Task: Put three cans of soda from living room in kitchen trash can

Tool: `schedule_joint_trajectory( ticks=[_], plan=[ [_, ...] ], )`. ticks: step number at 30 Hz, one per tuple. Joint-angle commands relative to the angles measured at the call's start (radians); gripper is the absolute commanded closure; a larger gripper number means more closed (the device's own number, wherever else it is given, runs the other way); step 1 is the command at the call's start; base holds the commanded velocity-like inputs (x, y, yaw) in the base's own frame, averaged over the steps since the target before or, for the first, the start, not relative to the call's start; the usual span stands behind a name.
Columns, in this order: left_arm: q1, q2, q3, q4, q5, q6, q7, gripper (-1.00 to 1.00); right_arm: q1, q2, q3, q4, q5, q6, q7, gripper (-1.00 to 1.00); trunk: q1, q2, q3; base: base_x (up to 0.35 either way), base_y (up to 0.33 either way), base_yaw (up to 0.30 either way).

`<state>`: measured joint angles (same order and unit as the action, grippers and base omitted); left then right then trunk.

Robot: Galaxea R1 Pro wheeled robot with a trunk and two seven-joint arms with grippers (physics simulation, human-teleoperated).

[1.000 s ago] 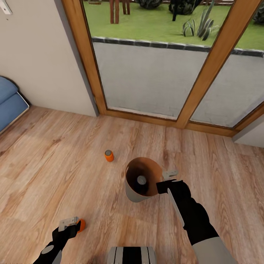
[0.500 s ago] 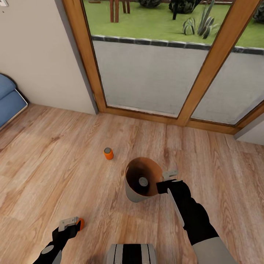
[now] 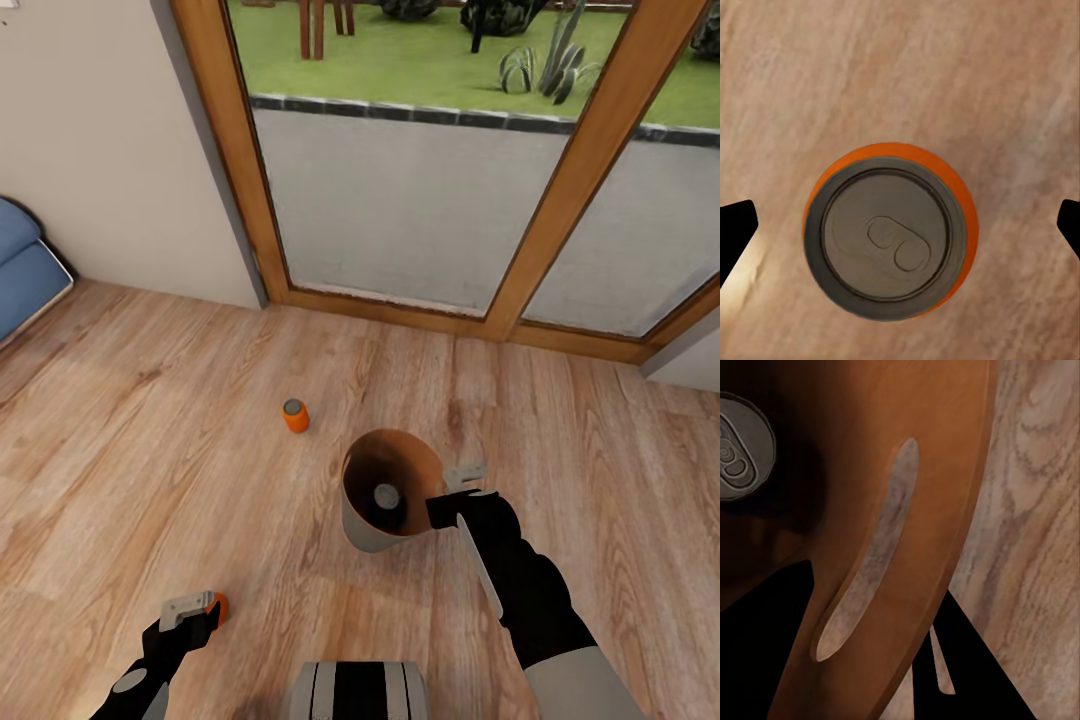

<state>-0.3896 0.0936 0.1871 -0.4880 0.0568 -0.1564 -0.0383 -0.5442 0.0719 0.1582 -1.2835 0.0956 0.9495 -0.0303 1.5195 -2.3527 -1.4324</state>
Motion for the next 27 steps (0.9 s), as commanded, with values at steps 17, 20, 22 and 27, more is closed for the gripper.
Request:
schedule_joint_trajectory(
  ticks=[17, 20, 22, 27],
  plan=[
    [0.0, 0.0, 0.0, 0.0, 0.0, 0.0, 0.0, -1.0, 0.0, 0.0, 0.001, 0.0, -0.016, -0.002, 0.009, 1.0, 0.05, -0.091, -0.041, 0.0, 0.0, 0.0],
    [0.0, 0.0, 0.0, 0.0, 0.0, 0.0, 0.0, -1.0, -0.001, 0.0, 0.0, 0.0, -0.016, -0.002, 0.009, 1.0, 0.05, -0.091, -0.041, 0.0, 0.0, 0.0],
    [0.0, 0.0, 0.0, 0.0, 0.0, 0.0, 0.0, -1.0, -0.001, 0.0, 0.0, 0.0, -0.016, -0.002, 0.009, 1.0, 0.05, -0.091, -0.041, 0.0, 0.0, 0.0],
    [0.0, 0.0, 0.0, 0.0, 0.0, 0.0, 0.0, -1.0, -0.001, 0.0, 0.0, 0.0, -0.016, -0.002, 0.009, 1.0, 0.05, -0.091, -0.041, 0.0, 0.0, 0.0]
  ],
)
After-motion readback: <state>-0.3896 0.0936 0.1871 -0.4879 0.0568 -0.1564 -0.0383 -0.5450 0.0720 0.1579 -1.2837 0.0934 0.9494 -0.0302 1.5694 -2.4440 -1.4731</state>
